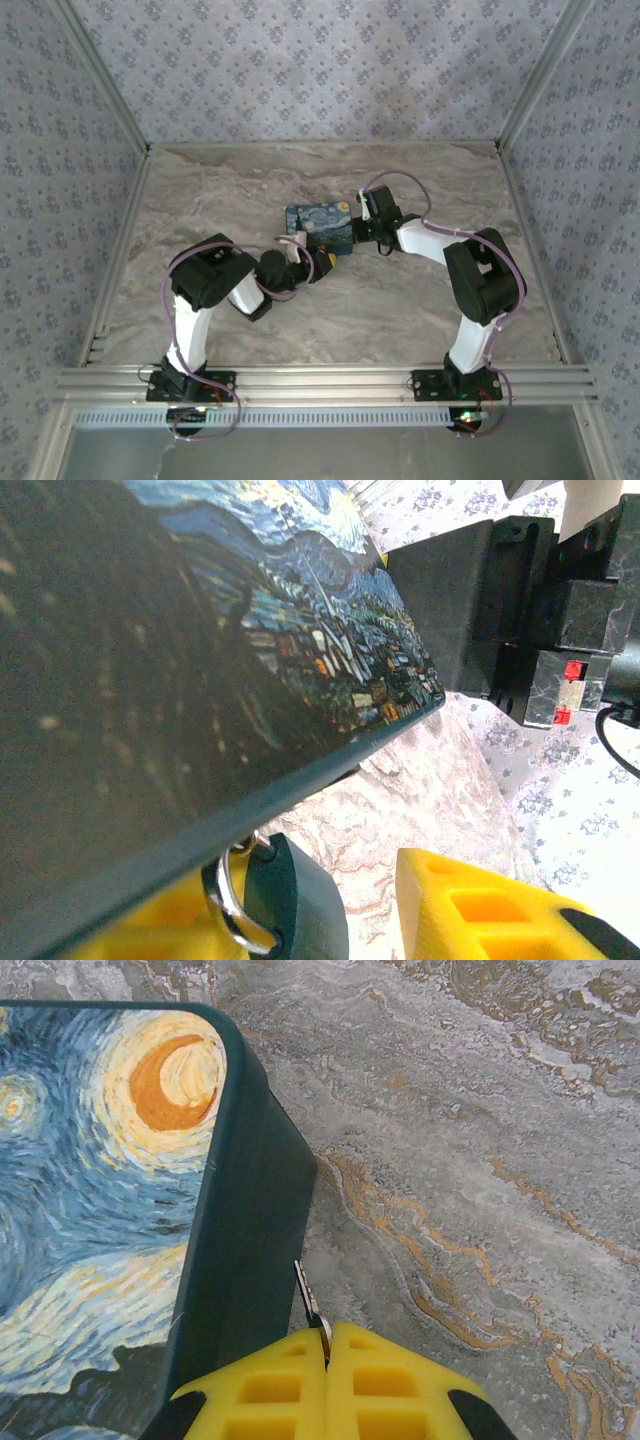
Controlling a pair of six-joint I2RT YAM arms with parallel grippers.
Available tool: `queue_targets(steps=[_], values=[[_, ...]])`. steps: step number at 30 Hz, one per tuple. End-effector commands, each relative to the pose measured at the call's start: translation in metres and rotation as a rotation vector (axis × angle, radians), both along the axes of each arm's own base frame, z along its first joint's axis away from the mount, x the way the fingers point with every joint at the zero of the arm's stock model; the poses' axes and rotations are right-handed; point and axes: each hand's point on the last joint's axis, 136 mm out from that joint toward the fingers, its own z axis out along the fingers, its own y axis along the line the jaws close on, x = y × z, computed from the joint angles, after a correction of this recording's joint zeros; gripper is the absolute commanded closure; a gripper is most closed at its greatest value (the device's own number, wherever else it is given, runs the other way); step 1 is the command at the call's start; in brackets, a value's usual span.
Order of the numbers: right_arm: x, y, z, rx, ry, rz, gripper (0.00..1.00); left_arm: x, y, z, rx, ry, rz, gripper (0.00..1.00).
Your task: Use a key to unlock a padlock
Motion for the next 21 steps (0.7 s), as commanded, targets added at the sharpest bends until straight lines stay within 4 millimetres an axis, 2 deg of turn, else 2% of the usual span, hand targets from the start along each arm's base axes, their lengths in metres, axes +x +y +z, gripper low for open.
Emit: queue_targets(steps=[1, 9, 21], values=[[-0.006, 0.006, 0.006, 0.025, 0.002, 0.011, 1.00, -0.014, 0.024, -0.062, 0.110, 0.242, 0.061, 0.61], [-0.005, 0.005, 0.008, 0.025, -0.003, 0.009, 1.00, -0.017, 0.034, -0.068, 0.125, 0.259, 0.079, 0.60], [-0.007, 0.005, 0.007, 0.025, -0.001, 0.007, 1.00, -0.014, 0.034, -0.069, 0.122, 0.273, 0.072, 0.69]])
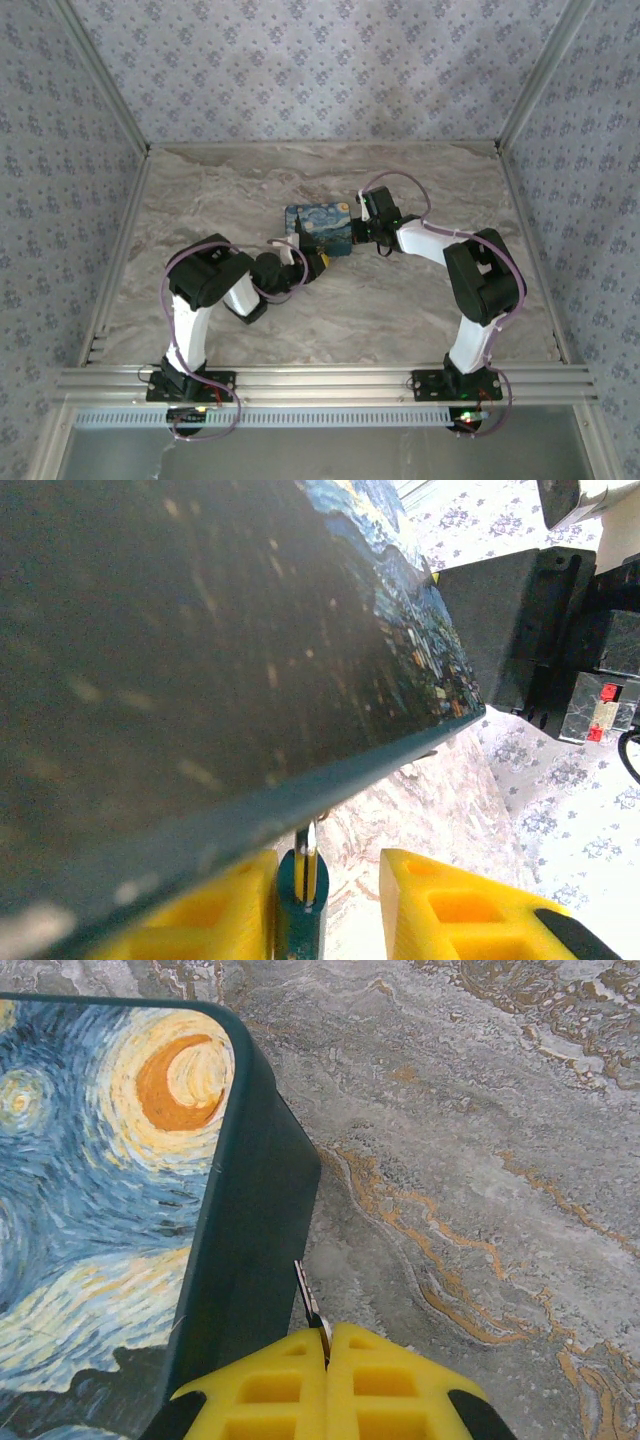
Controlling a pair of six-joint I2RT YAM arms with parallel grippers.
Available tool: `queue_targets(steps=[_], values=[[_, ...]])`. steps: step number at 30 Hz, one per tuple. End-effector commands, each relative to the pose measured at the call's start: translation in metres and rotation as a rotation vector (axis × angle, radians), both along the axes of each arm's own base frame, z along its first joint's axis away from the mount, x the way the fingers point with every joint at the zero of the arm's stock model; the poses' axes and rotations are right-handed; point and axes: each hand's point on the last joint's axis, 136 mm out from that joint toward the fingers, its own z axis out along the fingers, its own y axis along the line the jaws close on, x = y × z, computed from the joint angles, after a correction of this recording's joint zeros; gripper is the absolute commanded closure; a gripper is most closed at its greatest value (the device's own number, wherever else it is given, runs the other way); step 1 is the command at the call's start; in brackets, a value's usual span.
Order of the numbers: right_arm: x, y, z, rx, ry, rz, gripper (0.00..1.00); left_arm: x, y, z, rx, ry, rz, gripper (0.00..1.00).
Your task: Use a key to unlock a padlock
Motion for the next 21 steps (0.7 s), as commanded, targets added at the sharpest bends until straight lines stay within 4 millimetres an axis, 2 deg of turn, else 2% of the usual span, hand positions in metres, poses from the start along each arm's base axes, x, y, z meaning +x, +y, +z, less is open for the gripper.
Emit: queue_targets(steps=[1, 4, 15, 21], values=[[-0.005, 0.003, 0.008, 0.021, -0.005, 0.003, 1.00, -0.015, 0.017, -0.061, 0.127, 0.218, 0.014, 0.70], [-0.004, 0.003, 0.009, 0.021, -0.010, 0.002, 1.00, -0.015, 0.014, -0.061, 0.124, 0.223, 0.000, 0.76], [-0.005, -0.001, 0.012, 0.020, -0.015, 0.000, 1.00, -0.013, 0.013, -0.063, 0.129, 0.244, -0.002, 0.87], [-0.003, -0.011, 0.025, 0.032, -0.034, -0.016, 1.00, -0.012, 0.011, -0.057, 0.109, 0.270, -0.002, 0.91]])
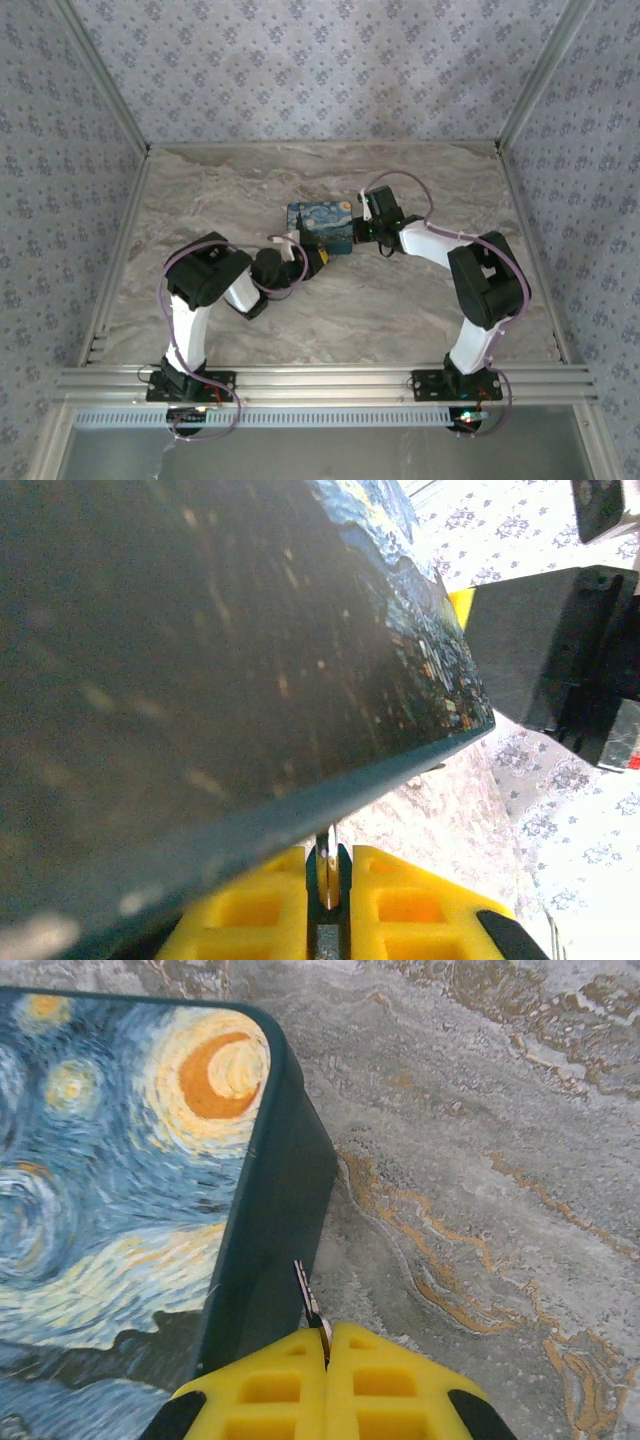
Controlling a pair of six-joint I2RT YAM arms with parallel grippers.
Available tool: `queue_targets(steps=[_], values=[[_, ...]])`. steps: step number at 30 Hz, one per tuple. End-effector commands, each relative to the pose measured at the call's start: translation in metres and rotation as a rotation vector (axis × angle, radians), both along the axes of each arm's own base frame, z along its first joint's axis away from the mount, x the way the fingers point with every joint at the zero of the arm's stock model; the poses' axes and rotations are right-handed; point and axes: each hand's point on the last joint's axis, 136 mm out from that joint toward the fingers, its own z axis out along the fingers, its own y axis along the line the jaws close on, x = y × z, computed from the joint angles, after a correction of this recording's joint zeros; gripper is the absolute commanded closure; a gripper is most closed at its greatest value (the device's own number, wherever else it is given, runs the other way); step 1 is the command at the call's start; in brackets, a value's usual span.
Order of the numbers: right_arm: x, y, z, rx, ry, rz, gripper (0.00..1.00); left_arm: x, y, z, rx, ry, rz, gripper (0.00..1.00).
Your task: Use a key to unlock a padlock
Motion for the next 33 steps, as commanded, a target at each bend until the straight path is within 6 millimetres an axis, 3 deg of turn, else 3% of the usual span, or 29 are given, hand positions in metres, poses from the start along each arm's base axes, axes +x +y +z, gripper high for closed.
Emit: queue_targets(steps=[1, 9, 17, 24, 33], values=[[-0.002, -0.008, 0.017, 0.021, -0.018, -0.012, 1.00, -0.020, 0.013, -0.057, 0.110, 0.256, 0.003, 0.92], [-0.021, -0.025, 0.048, 0.080, -0.059, -0.034, 1.00, -0.019, 0.009, -0.036, 0.048, 0.314, 0.026, 0.95], [-0.076, -0.024, 0.087, 0.271, -0.108, 0.058, 1.00, -0.015, -0.004, 0.007, 0.023, 0.311, 0.033, 0.95], [-0.122, -0.029, 0.127, 0.497, -0.177, 0.130, 1.00, -0.008, -0.006, 0.034, 0.020, 0.312, 0.077, 0.95], [-0.142, -0.030, 0.147, 0.674, -0.168, 0.126, 1.00, 0.003, -0.010, 0.064, -0.055, 0.292, 0.148, 0.95]])
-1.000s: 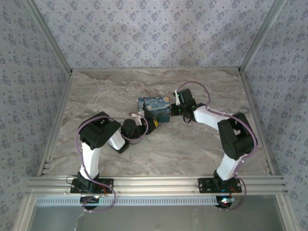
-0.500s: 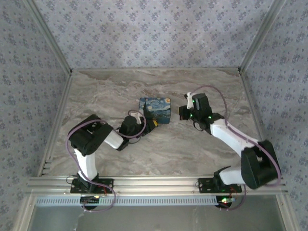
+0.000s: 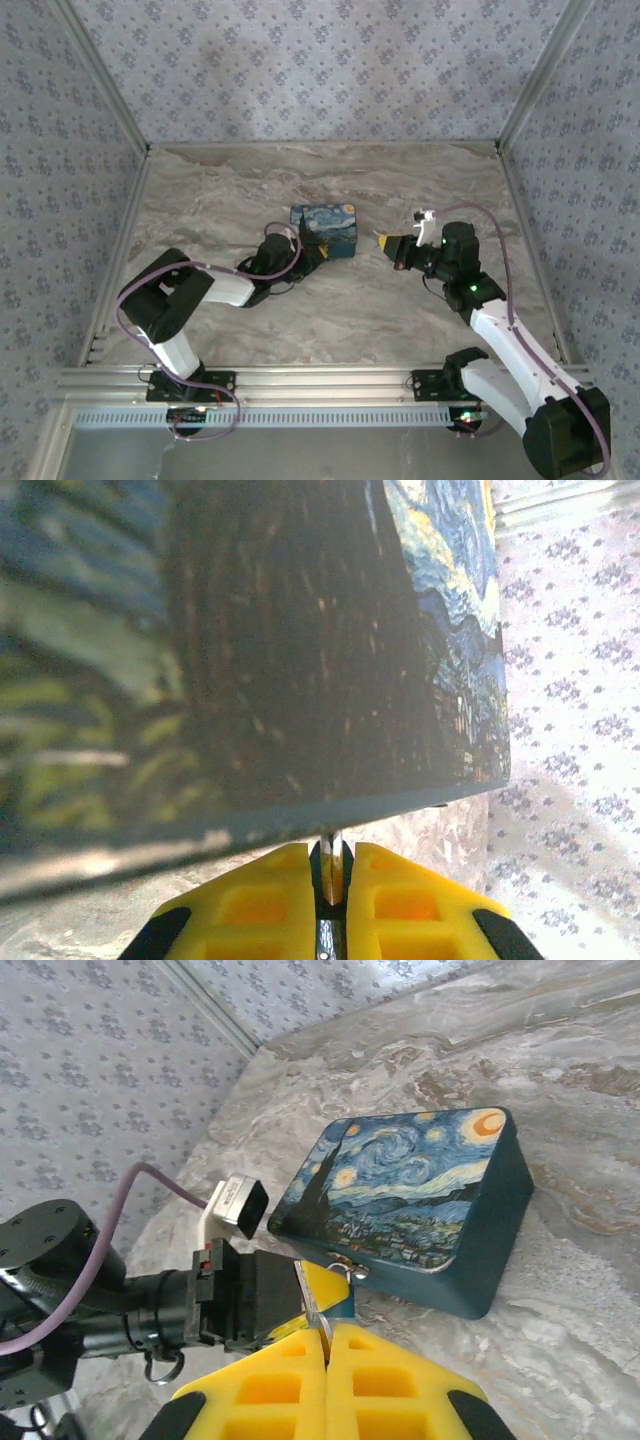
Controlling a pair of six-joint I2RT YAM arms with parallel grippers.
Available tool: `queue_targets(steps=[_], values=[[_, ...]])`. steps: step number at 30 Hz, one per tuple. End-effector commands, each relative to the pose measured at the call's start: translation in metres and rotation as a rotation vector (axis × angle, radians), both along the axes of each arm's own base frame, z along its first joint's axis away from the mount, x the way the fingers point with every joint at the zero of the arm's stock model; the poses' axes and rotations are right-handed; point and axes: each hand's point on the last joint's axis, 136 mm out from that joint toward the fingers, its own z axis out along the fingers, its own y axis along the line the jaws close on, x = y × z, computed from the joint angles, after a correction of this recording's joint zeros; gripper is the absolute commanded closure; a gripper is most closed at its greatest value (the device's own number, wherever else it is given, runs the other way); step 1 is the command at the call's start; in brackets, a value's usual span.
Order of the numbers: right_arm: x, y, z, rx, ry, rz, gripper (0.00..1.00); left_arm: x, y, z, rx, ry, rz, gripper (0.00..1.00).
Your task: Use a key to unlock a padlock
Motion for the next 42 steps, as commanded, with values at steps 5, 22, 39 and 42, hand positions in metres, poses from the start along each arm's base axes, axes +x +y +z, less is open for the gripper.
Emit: queue_targets(steps=[5, 22, 39, 42], values=[[-0.010, 0.006, -0.004, 0.178, 0.089, 0.007, 1.00, 0.019, -0.017, 0.048, -0.117, -0.064, 0.052, 0.95], [-0.012, 0.017, -0.050, 0.283, 0.226, -0.114, 1.00, 0.028, -0.030, 0.060, -0.173, -0.047, 0.080, 0.94], [0.003, 0.052, -0.067, 0.265, 0.258, -0.119, 1.00, 0.028, -0.037, 0.060, -0.198, -0.050, 0.082, 0.94], [0.007, 0.055, -0.071, 0.267, 0.276, -0.122, 1.00, 0.028, -0.038, 0.059, -0.199, -0.048, 0.083, 0.94]])
